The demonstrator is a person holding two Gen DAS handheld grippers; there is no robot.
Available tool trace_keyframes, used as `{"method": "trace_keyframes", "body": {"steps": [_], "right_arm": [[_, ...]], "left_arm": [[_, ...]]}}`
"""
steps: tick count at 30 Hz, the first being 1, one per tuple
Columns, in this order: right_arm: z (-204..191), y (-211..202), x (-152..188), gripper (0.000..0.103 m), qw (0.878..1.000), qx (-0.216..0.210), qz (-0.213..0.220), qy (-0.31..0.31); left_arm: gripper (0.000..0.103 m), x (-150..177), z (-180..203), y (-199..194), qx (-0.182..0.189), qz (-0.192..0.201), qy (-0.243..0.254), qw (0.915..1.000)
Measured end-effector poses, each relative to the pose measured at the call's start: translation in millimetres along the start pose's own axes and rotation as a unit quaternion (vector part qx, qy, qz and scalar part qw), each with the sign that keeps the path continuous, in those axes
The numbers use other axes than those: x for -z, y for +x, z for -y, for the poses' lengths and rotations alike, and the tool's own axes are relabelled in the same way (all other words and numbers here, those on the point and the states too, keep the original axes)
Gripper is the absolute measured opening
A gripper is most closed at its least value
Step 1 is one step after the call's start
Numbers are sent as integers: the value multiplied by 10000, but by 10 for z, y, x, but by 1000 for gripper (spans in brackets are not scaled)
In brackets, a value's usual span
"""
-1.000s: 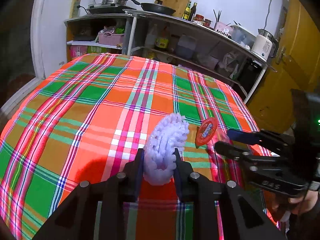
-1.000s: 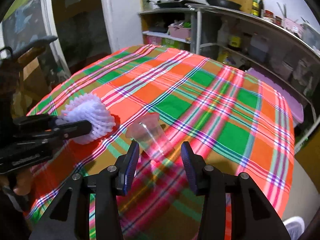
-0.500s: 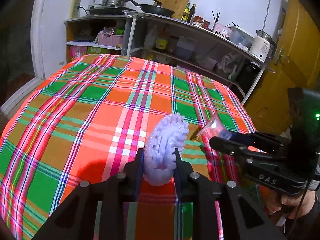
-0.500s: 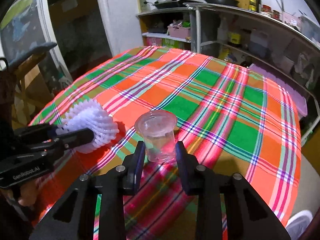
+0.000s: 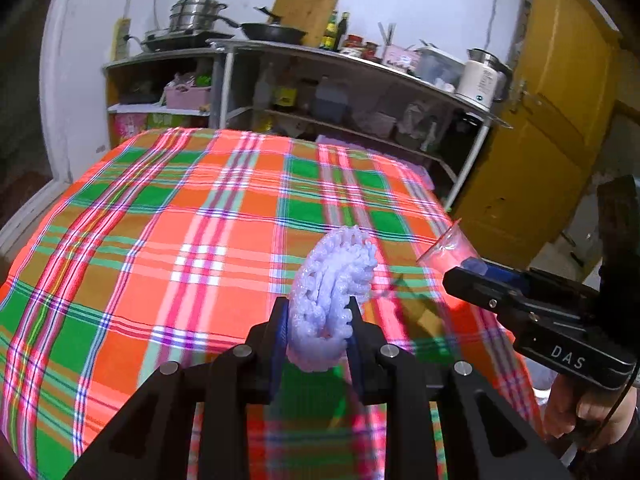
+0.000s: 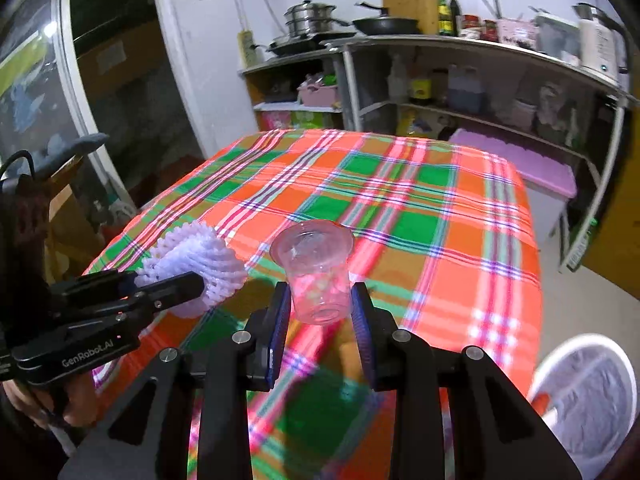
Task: Collect trash
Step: 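Carry the foam net and clear cup over the bin and release both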
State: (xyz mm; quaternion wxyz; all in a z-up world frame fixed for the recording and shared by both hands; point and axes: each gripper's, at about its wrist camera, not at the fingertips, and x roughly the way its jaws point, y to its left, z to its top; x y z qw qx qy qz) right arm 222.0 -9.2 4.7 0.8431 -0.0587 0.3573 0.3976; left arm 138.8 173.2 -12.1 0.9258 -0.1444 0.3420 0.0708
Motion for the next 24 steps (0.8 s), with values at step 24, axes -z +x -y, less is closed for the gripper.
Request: {"method": "trace_keyframes", "body": {"steps": [24], "right_arm": [[377, -1358, 611, 32, 9941, 466, 697, 688]], "left_arm": [[27, 283, 1203, -591, 635, 170, 801, 9946]]}}
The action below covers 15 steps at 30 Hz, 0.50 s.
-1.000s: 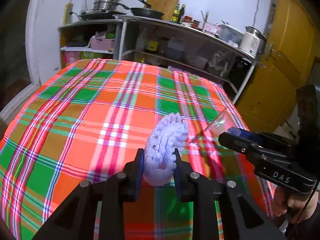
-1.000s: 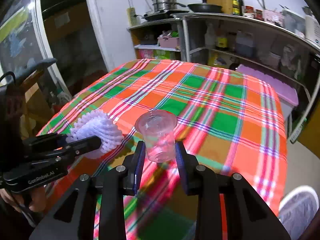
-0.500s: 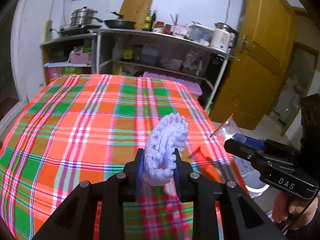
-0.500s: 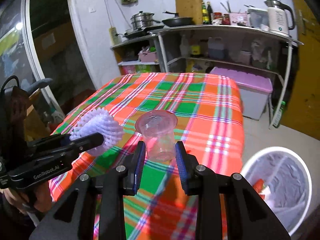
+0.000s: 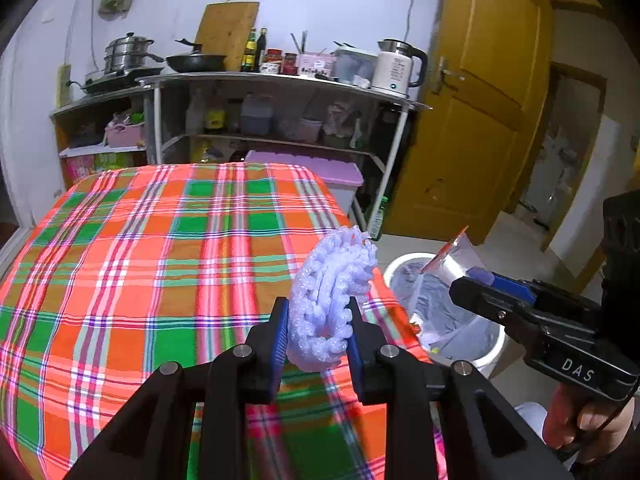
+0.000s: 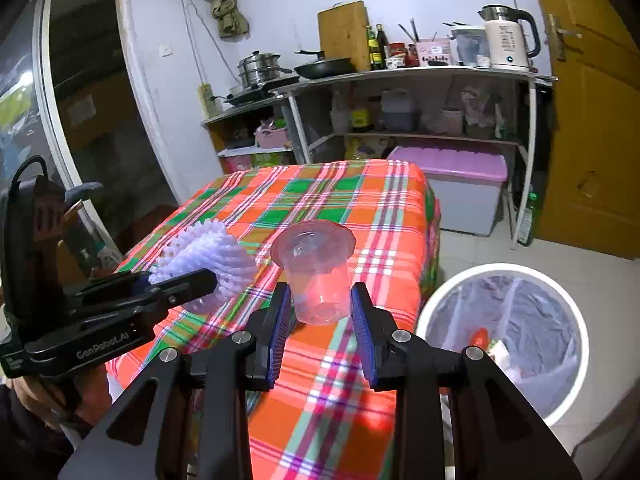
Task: Collect trash
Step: 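Carry the foam net and clear cup over the bin and release both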
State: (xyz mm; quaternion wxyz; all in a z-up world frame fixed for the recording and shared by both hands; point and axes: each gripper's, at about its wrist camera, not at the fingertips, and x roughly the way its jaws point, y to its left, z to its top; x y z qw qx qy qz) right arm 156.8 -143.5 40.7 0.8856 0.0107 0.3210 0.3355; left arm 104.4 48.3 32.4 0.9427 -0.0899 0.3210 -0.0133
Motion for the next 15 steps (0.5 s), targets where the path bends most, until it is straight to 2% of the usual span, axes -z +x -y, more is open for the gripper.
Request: {"method": "trace_keyframes", "body": {"steps": [15], "right_arm": [[290, -425, 168, 32, 9989, 235, 276, 289]], "left_arm": [[27, 33, 512, -25, 238, -44, 390, 9989]]}}
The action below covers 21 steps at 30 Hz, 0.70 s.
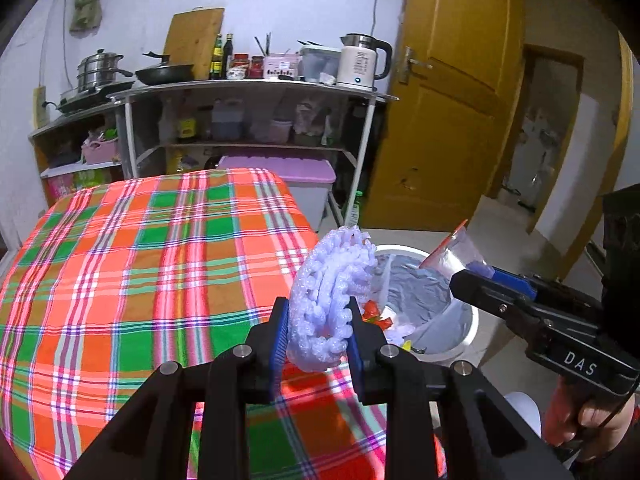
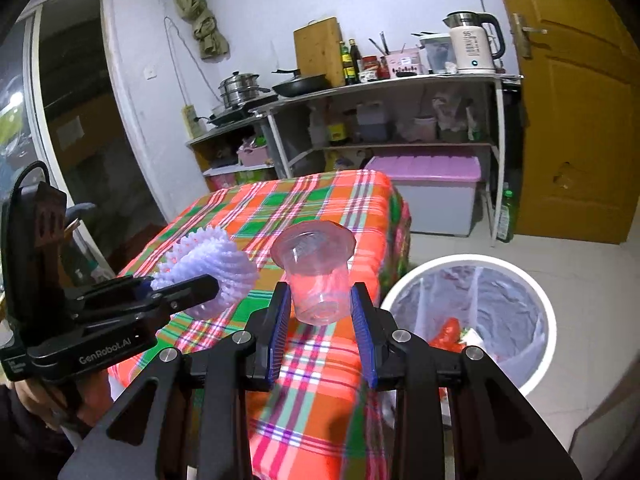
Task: Collect trash
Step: 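Carry the foam net and clear cup over the bin and release both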
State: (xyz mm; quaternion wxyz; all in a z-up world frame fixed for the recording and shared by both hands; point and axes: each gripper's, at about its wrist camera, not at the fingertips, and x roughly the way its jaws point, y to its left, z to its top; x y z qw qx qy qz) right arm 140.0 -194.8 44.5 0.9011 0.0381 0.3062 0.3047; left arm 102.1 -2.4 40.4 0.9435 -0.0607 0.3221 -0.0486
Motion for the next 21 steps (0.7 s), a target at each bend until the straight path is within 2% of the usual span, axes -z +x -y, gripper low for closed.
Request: {"method": "trace_keyframes", "body": {"steps": [11, 21], "right_arm": [[259, -161, 75, 32, 9994, 249, 61, 217], [517, -143, 97, 32, 9981, 448, 14, 416]], "left_arm": [[27, -9, 342, 144, 231, -94, 264, 9993], [27, -49, 499, 379, 388, -197, 350, 9984]]}}
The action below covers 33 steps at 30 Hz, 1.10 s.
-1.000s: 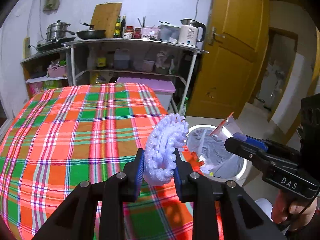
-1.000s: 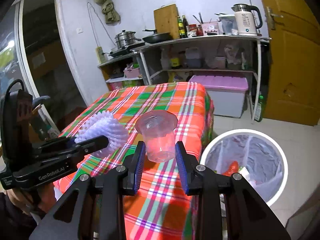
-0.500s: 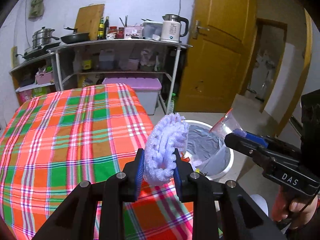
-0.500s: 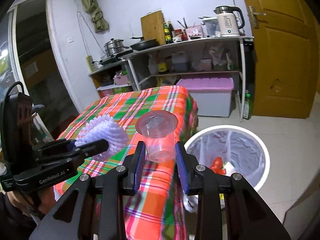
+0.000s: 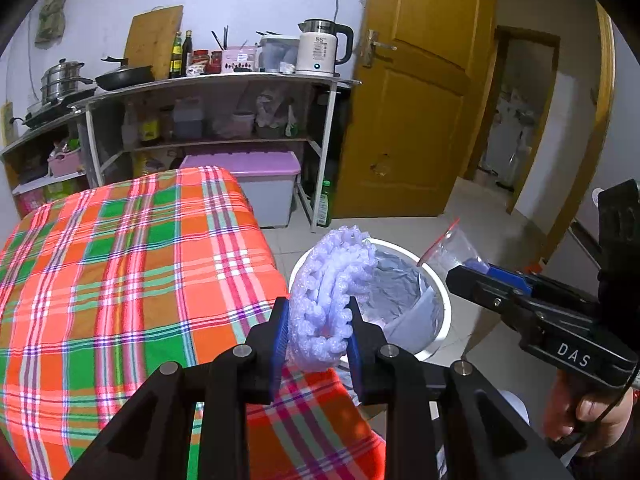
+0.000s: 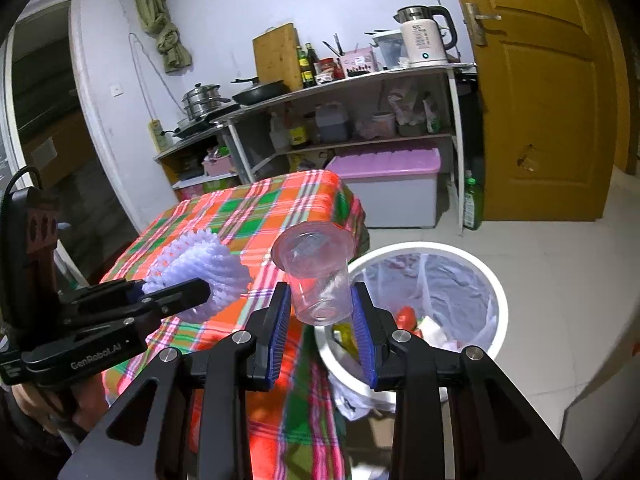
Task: Collect trash
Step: 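Carry the foam net and clear cup over the bin and release both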
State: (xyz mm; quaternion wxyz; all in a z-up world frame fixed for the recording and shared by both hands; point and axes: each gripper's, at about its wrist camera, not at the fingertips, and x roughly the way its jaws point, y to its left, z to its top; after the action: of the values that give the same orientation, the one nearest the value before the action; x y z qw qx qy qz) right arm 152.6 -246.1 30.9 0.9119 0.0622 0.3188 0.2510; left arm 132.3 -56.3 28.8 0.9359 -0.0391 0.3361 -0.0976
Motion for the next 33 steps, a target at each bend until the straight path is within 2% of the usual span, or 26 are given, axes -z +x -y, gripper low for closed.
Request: {"method": "trace_keyframes", "body": {"steps": [33], "right_arm": [[796, 550, 37, 32, 9957, 507, -459, 617]], "left_arm": [[27, -89, 182, 1194, 264, -669, 57, 9974]]}}
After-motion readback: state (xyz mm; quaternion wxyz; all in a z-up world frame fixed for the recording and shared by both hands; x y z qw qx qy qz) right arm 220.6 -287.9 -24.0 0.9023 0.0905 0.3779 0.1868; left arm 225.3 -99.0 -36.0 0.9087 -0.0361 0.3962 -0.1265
